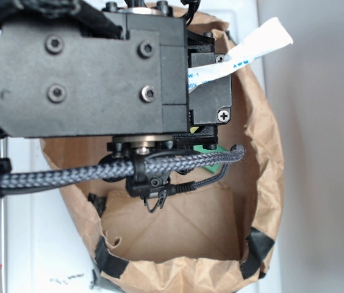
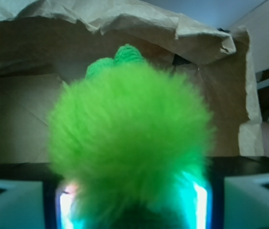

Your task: Grab the green animal.

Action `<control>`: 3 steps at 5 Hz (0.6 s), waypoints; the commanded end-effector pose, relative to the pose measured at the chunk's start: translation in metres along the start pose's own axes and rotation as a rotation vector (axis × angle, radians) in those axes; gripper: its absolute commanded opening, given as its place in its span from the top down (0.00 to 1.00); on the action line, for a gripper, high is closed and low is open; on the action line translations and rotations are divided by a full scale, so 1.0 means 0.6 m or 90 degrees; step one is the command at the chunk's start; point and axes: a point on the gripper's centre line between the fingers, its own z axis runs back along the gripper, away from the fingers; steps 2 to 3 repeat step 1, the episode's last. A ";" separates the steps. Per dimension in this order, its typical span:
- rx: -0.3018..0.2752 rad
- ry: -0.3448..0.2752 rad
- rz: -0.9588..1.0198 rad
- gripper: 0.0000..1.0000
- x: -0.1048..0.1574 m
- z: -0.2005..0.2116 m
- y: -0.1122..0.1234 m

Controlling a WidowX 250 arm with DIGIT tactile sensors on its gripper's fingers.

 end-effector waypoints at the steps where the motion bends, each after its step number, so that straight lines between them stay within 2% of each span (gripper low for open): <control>1: -0.022 -0.040 -0.026 1.00 0.017 0.024 -0.001; 3: -0.022 -0.040 -0.026 1.00 0.017 0.024 -0.001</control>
